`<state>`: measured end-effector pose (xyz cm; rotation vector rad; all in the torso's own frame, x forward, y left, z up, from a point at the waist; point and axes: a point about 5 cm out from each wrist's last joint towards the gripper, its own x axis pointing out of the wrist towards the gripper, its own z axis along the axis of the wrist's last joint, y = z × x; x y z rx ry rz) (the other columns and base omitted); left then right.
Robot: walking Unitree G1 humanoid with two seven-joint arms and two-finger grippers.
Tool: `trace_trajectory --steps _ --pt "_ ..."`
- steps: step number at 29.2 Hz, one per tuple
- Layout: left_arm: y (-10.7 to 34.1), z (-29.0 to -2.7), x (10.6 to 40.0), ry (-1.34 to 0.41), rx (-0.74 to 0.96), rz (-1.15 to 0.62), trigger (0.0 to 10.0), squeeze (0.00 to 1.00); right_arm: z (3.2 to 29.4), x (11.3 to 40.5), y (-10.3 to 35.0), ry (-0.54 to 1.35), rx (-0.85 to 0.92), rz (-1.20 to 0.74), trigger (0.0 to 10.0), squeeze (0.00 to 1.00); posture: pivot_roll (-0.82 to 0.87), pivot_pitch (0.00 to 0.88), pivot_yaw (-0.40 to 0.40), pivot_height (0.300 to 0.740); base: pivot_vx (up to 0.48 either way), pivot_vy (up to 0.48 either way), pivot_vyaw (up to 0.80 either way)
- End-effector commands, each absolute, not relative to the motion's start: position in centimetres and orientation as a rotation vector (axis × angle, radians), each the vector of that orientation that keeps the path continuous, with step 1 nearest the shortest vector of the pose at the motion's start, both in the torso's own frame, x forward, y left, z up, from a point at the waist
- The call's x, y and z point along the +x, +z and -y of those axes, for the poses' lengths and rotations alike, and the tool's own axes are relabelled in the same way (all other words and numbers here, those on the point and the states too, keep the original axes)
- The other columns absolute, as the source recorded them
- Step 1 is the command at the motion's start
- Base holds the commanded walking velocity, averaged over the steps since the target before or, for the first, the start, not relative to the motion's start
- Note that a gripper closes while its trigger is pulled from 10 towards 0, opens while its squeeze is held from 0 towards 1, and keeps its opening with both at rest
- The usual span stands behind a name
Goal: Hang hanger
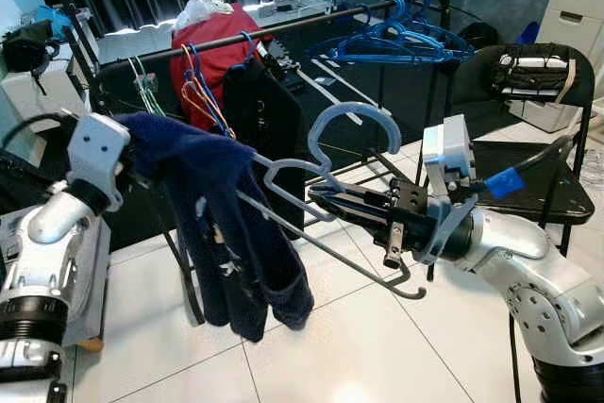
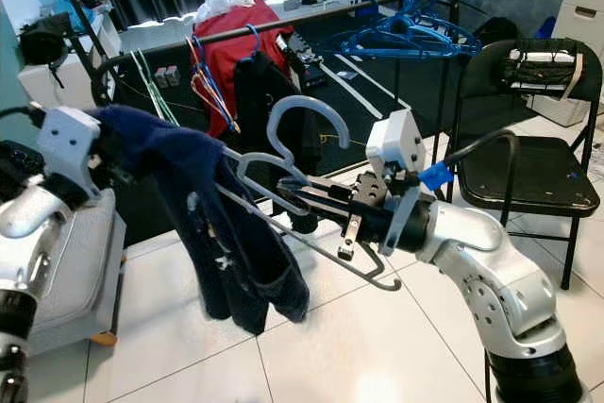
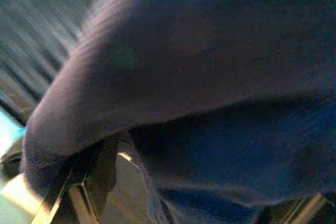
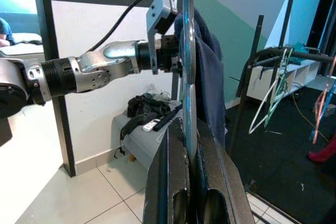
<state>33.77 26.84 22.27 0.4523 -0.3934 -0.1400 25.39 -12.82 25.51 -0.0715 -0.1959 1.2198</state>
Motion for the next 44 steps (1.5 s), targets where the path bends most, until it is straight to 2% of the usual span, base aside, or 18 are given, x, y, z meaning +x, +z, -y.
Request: trace_trajectory --steps 1,9,18,26,27,29,30,34,44 --pt "22.8 -28.0 33.6 -0.067 0.469 0.408 10.0 0.0 12.5 24.8 25.9 1.249 -0.065 0.219 0.0 0.0 -0.11 0.0 0.112 0.74 0.0 0.0 0.0" --pt "23.1 -28.5 33.5 0.022 0.479 0.429 10.0 0.0 12.3 24.9 25.8 1.258 -0.065 0.218 0.0 0.0 -0.11 0.0 0.109 0.74 0.0 0.0 0.0" --pt "23.2 -28.4 33.6 0.029 0.491 0.442 10.0 0.0 12.2 24.9 25.8 1.264 -0.067 0.215 0.0 0.0 -0.11 0.0 0.108 0.74 0.0 0.0 0.0" --pt "23.2 -25.6 34.0 -0.088 0.487 0.484 10.0 0.0 12.1 24.9 25.6 1.268 -0.073 0.208 0.0 0.0 -0.11 0.0 0.109 0.74 0.0 0.0 0.0" --pt "22.8 -25.1 34.1 -0.106 0.498 0.474 6.5 0.0 12.1 24.9 25.6 1.267 -0.075 0.207 0.0 0.0 -0.11 0.0 0.109 0.74 0.0 0.0 0.0" --pt "22.8 -25.1 34.1 -0.106 0.498 0.474 6.5 0.0 12.1 24.9 25.6 1.267 -0.075 0.207 0.0 0.0 -0.11 0.0 0.109 0.74 0.0 0.0 0.0" --pt "22.6 -25.1 34.2 -0.094 0.503 0.465 0.0 0.0 12.1 24.8 25.5 1.27 -0.078 0.197 0.0 0.0 -0.11 0.0 0.112 0.74 0.0 0.0 0.0" --pt "22.9 -26.0 34.2 -0.015 0.51 0.468 0.0 0.0 12.0 24.5 24.5 1.283 -0.091 0.148 0.0 0.0 -0.11 0.0 0.112 0.74 0.0 0.0 0.0" --pt "24.0 -26.7 34.3 0.053 0.482 0.508 0.0 0.0 11.4 24.1 23.5 1.296 -0.094 0.108 0.0 0.0 -0.11 0.0 0.114 0.74 0.0 0.0 0.0"
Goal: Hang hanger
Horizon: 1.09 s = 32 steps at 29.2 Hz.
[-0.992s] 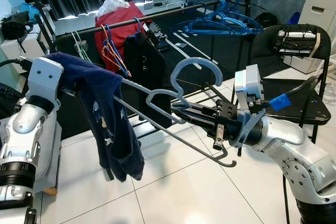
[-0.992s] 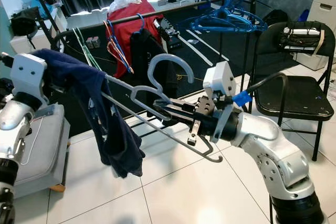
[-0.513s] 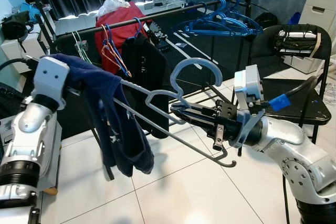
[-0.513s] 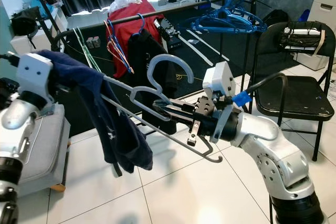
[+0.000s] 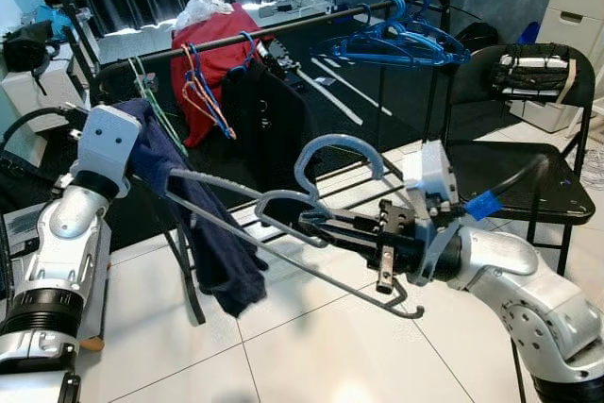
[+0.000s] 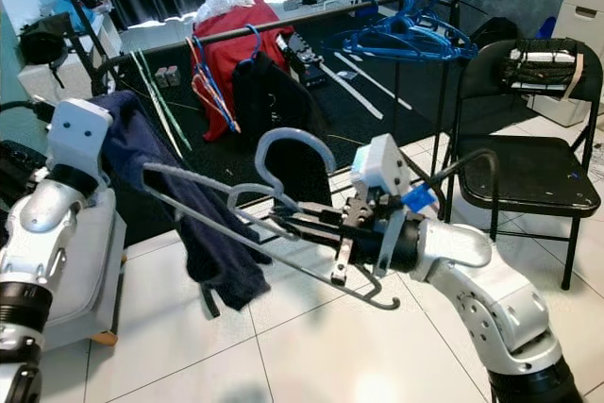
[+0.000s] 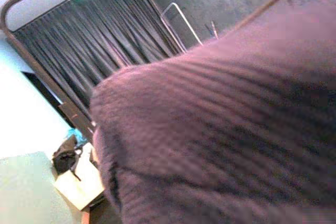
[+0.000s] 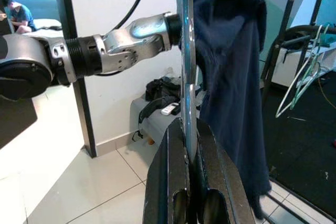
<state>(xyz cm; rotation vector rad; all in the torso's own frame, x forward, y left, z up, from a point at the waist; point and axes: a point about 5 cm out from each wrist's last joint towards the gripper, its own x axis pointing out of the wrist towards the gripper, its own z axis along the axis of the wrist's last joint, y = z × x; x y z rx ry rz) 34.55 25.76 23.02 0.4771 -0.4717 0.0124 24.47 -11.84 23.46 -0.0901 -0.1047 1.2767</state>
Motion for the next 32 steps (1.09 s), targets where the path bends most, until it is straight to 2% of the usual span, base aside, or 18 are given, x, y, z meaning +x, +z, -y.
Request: trace_trajectory --steps 1,9,11,12,14,17,18,24,26,28,29,31,32 --pt "24.2 -27.1 34.3 0.078 0.484 0.511 0.0 0.0 11.5 24.0 23.3 1.295 -0.1 0.093 0.0 0.0 -0.12 0.0 0.112 0.74 0.0 0.0 0.0" --pt "24.8 -28.2 34.2 0.149 0.497 0.515 0.0 0.0 11.8 23.7 22.4 1.291 -0.118 0.041 0.0 0.0 -0.12 0.0 0.112 0.74 0.0 0.0 0.0" --pt "25.6 -29.6 34.0 0.213 0.515 0.518 0.0 0.0 12.6 22.8 20.6 1.303 -0.149 -0.088 0.0 0.0 -0.12 0.0 0.116 0.74 0.0 0.0 0.0" --pt "25.6 -29.6 34.0 0.213 0.515 0.518 0.0 0.0 12.6 22.8 20.6 1.303 -0.149 -0.088 0.0 0.0 -0.12 0.0 0.116 0.74 0.0 0.0 0.0" --pt "25.9 -30.9 33.9 0.283 0.543 0.495 0.0 0.0 13.8 21.9 18.0 1.301 -0.207 -0.27 0.0 0.0 -0.12 0.0 0.116 0.74 0.0 0.0 0.0" --pt "25.8 -31.4 33.8 0.309 0.553 0.48 0.0 0.0 14.3 21.6 17.2 1.297 -0.229 -0.326 0.0 0.0 -0.12 0.0 0.116 0.74 0.0 0.0 0.0" --pt "25.2 -32.9 33.5 0.388 0.549 0.42 0.0 0.0 15.4 22.0 16.1 1.219 -0.249 -0.369 0.0 0.0 -0.13 0.0 0.119 0.74 0.0 0.0 0.0" --pt "23.8 -33.5 33.4 0.417 0.525 0.352 0.0 0.0 16.2 22.9 15.8 1.125 -0.228 -0.348 0.0 0.0 -0.13 0.0 0.119 0.74 0.0 0.0 0.0" --pt "22.3 -33.1 33.4 0.398 0.491 0.306 0.0 0.0 16.6 23.6 15.6 1.067 -0.204 -0.323 0.0 0.0 -0.12 0.0 0.12 0.74 0.0 0.0 0.0" --pt "20.0 -30.4 33.6 0.289 0.379 0.286 0.0 0.0 17.1 25.2 15.8 0.928 -0.174 -0.246 0.0 0.0 -0.11 0.0 0.113 0.74 0.0 0.0 0.0" --pt "20.0 -30.4 33.6 0.289 0.379 0.286 0.0 0.0 17.1 25.2 15.8 0.928 -0.174 -0.246 0.0 0.0 -0.11 0.0 0.113 0.74 0.0 0.0 0.0" --pt "18.9 -24.1 33.8 -0.015 0.256 0.347 0.0 0.0 16.8 26.4 17.7 0.873 -0.095 -0.097 0.0 0.0 -0.1 0.0 0.109 0.74 0.0 0.0 0.0" --pt "18.9 -24.1 33.8 -0.015 0.256 0.347 0.0 0.0 16.8 26.4 17.7 0.873 -0.095 -0.097 0.0 0.0 -0.1 0.0 0.109 0.74 0.0 0.0 0.0"
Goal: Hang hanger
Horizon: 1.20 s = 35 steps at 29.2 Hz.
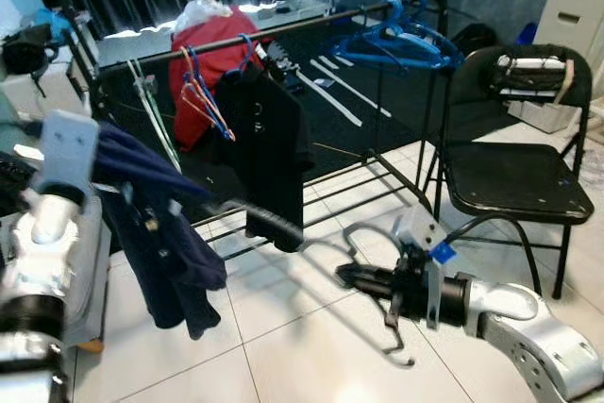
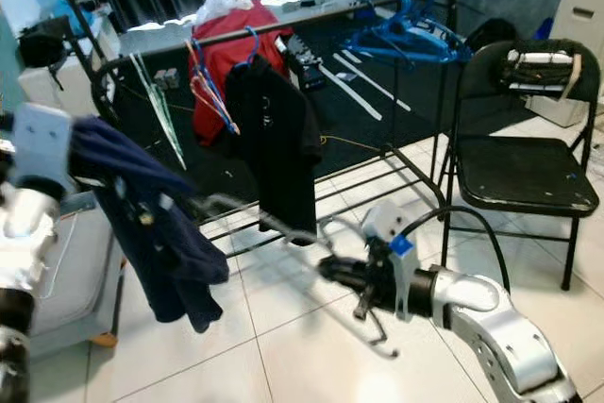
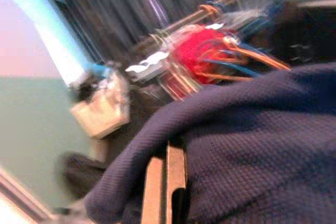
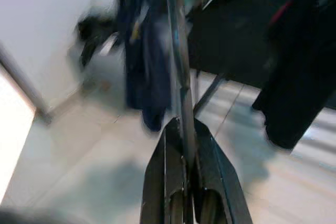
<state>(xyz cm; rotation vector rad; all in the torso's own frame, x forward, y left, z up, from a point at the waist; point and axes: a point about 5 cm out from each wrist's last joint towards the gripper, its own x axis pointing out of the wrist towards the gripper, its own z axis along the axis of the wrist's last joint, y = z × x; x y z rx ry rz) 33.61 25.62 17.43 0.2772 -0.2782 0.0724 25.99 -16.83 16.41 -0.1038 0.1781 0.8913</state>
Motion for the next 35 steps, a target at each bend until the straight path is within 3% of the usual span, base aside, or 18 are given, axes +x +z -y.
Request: trace_trajectory --steps 1,2,4,5,10,11,12,13,16,17,18,19,22,23,25,28,32,35 --pt "18.6 -21.0 33.4 -0.171 0.206 0.367 0.0 0.0 16.5 26.7 18.8 0.878 -0.041 -0.021 0.0 0.0 -0.1 0.0 0.109 0.74 0.0 0.0 0.0" --pt "18.6 -21.0 33.4 -0.171 0.206 0.367 0.0 0.0 16.5 26.7 18.8 0.878 -0.041 -0.021 0.0 0.0 -0.1 0.0 0.109 0.74 0.0 0.0 0.0" --pt "17.4 -14.4 31.7 -0.527 0.183 0.359 0.0 0.0 16.0 27.3 21.1 0.882 0.064 0.113 0.0 0.0 -0.09 0.0 0.11 0.74 0.0 0.0 0.0" --pt "16.9 -12.6 30.9 -0.631 0.186 0.348 0.0 0.0 16.0 27.6 21.7 0.875 0.085 0.137 0.0 0.0 -0.09 0.0 0.11 0.74 0.0 0.0 0.0" --pt "16.6 -11.1 30.2 -0.718 0.2 0.346 0.0 0.0 15.8 27.8 21.7 0.879 0.069 0.113 0.0 0.0 -0.1 0.0 0.115 0.74 0.0 0.0 0.0" --pt "16.7 -10.2 29.8 -0.758 0.203 0.362 0.0 0.0 15.5 27.9 20.7 0.912 0.04 0.018 0.0 0.0 -0.11 0.0 0.117 0.74 0.0 0.0 0.0" --pt "16.7 -10.2 29.8 -0.758 0.203 0.362 0.0 0.0 15.5 27.9 20.7 0.912 0.04 0.018 0.0 0.0 -0.11 0.0 0.117 0.74 0.0 0.0 0.0" --pt "17.8 -10.3 30.3 -0.724 0.212 0.404 0.0 0.0 15.3 27.1 18.6 0.982 -0.017 -0.148 0.0 0.0 -0.1 0.0 0.11 0.74 0.0 0.0 0.0" --pt "17.8 -10.3 30.3 -0.724 0.212 0.404 0.0 0.0 15.3 27.1 18.6 0.982 -0.017 -0.148 0.0 0.0 -0.1 0.0 0.11 0.74 0.0 0.0 0.0" --pt "18.9 -11.0 31.0 -0.656 0.232 0.442 0.0 0.0 15.4 26.2 16.8 1.028 -0.056 -0.286 0.0 0.0 -0.1 0.0 0.11 0.74 0.0 0.0 0.0" --pt "18.9 -11.0 31.0 -0.656 0.232 0.442 0.0 0.0 15.4 26.2 16.8 1.028 -0.056 -0.286 0.0 0.0 -0.1 0.0 0.11 0.74 0.0 0.0 0.0" --pt "20.1 -13.4 32.3 -0.486 0.289 0.467 0.0 0.0 16.1 25.1 15.5 1.056 -0.088 -0.409 0.0 0.0 -0.1 0.0 0.113 0.74 0.0 0.0 0.0" --pt "20.1 -13.4 32.3 -0.486 0.289 0.467 0.0 0.0 16.1 25.1 15.5 1.056 -0.088 -0.409 0.0 0.0 -0.1 0.0 0.113 0.74 0.0 0.0 0.0" --pt "21.0 -15.8 33.2 -0.339 0.329 0.476 0.0 0.0 16.8 24.1 14.7 1.071 -0.127 -0.492 0.0 0.0 -0.1 0.0 0.113 0.74 0.0 0.0 0.0" --pt "21.0 -15.8 33.2 -0.339 0.329 0.476 0.0 0.0 16.8 24.1 14.7 1.071 -0.127 -0.492 0.0 0.0 -0.1 0.0 0.113 0.74 0.0 0.0 0.0" --pt "22.6 -18.4 33.6 -0.203 0.371 0.497 0.0 0.0 18.6 23.2 13.8 1.044 -0.21 -0.605 0.0 0.0 -0.11 0.0 0.117 0.74 0.0 0.0 0.0" --pt "23.1 -18.7 33.3 -0.204 0.41 0.498 0.0 0.0 19.5 23.6 14.1 0.993 -0.247 -0.585 0.0 0.0 -0.11 0.0 0.116 0.74 0.0 0.0 0.0" --pt "22.6 -19.2 33.2 -0.181 0.483 0.463 0.0 0.0 20.0 25.8 15.9 0.877 -0.259 -0.418 0.0 0.0 -0.11 0.0 0.116 0.74 0.0 0.0 0.0"
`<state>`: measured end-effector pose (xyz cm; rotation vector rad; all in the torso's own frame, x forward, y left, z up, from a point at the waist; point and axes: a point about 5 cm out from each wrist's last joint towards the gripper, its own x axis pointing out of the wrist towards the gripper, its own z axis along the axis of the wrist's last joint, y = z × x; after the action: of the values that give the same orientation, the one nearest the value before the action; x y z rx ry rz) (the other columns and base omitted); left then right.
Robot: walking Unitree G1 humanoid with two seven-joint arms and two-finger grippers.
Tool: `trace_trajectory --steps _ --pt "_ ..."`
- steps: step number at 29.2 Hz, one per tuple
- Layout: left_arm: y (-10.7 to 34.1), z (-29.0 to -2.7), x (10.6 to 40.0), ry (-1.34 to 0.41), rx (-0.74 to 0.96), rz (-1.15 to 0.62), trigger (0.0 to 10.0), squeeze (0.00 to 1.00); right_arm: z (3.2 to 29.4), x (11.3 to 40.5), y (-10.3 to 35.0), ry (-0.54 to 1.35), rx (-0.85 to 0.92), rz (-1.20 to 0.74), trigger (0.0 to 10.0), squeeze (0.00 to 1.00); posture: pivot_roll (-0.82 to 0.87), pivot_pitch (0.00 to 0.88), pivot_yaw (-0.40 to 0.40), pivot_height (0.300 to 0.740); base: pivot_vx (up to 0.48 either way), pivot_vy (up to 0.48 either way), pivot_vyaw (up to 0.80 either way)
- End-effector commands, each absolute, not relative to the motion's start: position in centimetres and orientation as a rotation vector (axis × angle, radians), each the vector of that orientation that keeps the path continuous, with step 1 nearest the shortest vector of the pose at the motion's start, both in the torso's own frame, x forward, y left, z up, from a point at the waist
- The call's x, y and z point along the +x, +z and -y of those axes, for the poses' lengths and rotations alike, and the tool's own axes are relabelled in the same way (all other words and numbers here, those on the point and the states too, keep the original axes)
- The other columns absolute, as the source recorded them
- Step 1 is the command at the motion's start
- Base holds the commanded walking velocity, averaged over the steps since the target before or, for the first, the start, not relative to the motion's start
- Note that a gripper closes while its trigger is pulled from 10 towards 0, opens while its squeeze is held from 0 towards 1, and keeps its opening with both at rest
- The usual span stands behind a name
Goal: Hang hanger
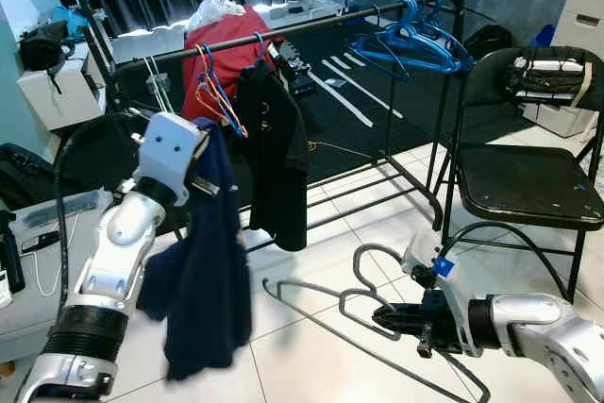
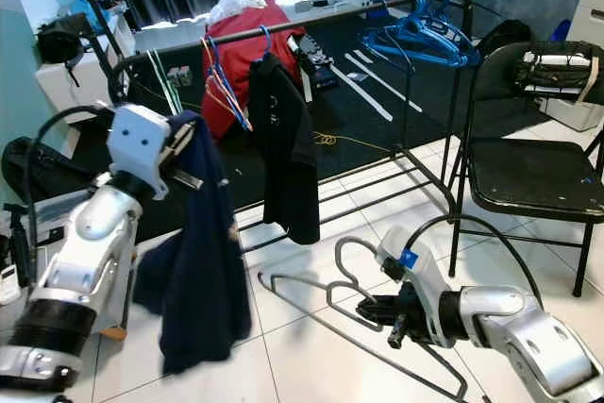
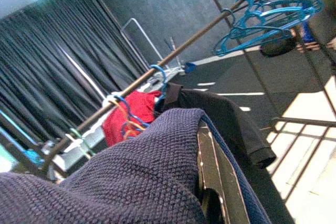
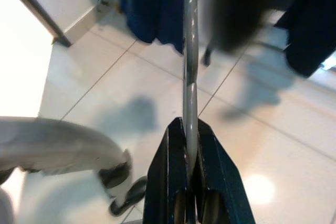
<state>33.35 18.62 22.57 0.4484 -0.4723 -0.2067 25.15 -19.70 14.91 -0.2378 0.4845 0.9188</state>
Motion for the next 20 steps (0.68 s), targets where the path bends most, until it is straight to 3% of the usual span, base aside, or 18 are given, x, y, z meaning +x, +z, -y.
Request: trace_trajectory --steps 1,2,5,6,7,8,11,12,13,14,17,19,20 --pt "22.6 -19.2 33.2 -0.181 0.483 0.463 0.0 0.0 20.0 25.8 15.9 0.877 -0.259 -0.418 0.0 0.0 -0.11 0.0 0.116 0.74 0.0 0.0 0.0" --pt "21.7 -19.9 33.5 -0.143 0.523 0.403 0.0 0.0 20.5 27.2 16.8 0.777 -0.253 -0.33 0.0 0.0 -0.11 0.0 0.117 0.74 0.0 0.0 0.0" --pt "21.7 -19.9 33.5 -0.143 0.523 0.403 0.0 0.0 20.5 27.2 16.8 0.777 -0.253 -0.33 0.0 0.0 -0.11 0.0 0.117 0.74 0.0 0.0 0.0" --pt "19.8 -21.0 33.8 -0.09 0.537 0.281 1.1 0.0 20.7 28.5 17.8 0.668 -0.226 -0.221 5.1 0.0 -0.11 0.0 0.116 0.74 0.0 0.0 0.0" --pt "19.8 -21.0 33.8 -0.09 0.537 0.281 1.1 0.0 20.7 28.5 17.8 0.668 -0.226 -0.221 5.1 0.0 -0.11 0.0 0.116 0.74 0.0 0.0 0.0" --pt "16.3 -22.1 33.5 -0.024 0.409 0.1 10.0 0.0 20.8 29.5 17.2 0.556 -0.168 -0.178 10.0 0.0 -0.1 0.0 0.121 0.74 0.0 0.0 0.0" --pt "11.3 -22.5 32.1 0.059 0.192 -0.112 10.0 0.0 20.7 30.0 15.2 0.438 -0.121 -0.182 10.0 0.0 -0.1 0.0 0.122 0.74 0.0 0.0 0.0" --pt "11.3 -22.5 32.1 0.059 0.192 -0.112 10.0 0.0 20.7 30.0 15.2 0.438 -0.121 -0.182 10.0 0.0 -0.1 0.0 0.122 0.74 0.0 0.0 0.0" --pt "9.8 -21.6 29.9 0.077 0.109 -0.12 10.0 0.0 20.1 28.7 13.3 0.408 -0.059 -0.183 10.0 0.0 -0.08 0.0 0.116 0.74 0.0 0.0 0.73" --pt "9.8 -21.6 29.9 0.077 0.109 -0.12 10.0 0.0 20.1 28.7 13.3 0.408 -0.059 -0.183 10.0 0.0 -0.08 0.0 0.116 0.74 0.0 0.0 0.73" --pt "8.9 -21.1 25.9 0.126 0.04 -0.109 10.0 0.0 19.5 26.1 12.3 0.35 -0.01 -0.138 10.0 0.0 -0.07 0.0 0.108 0.74 0.0 0.0 0.73" --pt "8.9 -21.1 25.9 0.126 0.04 -0.109 10.0 0.0 19.5 26.1 12.3 0.35 -0.01 -0.138 10.0 0.0 -0.07 0.0 0.108 0.74 0.0 0.0 0.73" --pt "8.7 -20.8 24.5 0.135 0.018 -0.098 10.0 0.0 19.9 25.4 12.3 0.319 0.016 -0.121 10.0 0.0 -0.07 0.0 0.106 0.74 0.0 0.0 0.73"
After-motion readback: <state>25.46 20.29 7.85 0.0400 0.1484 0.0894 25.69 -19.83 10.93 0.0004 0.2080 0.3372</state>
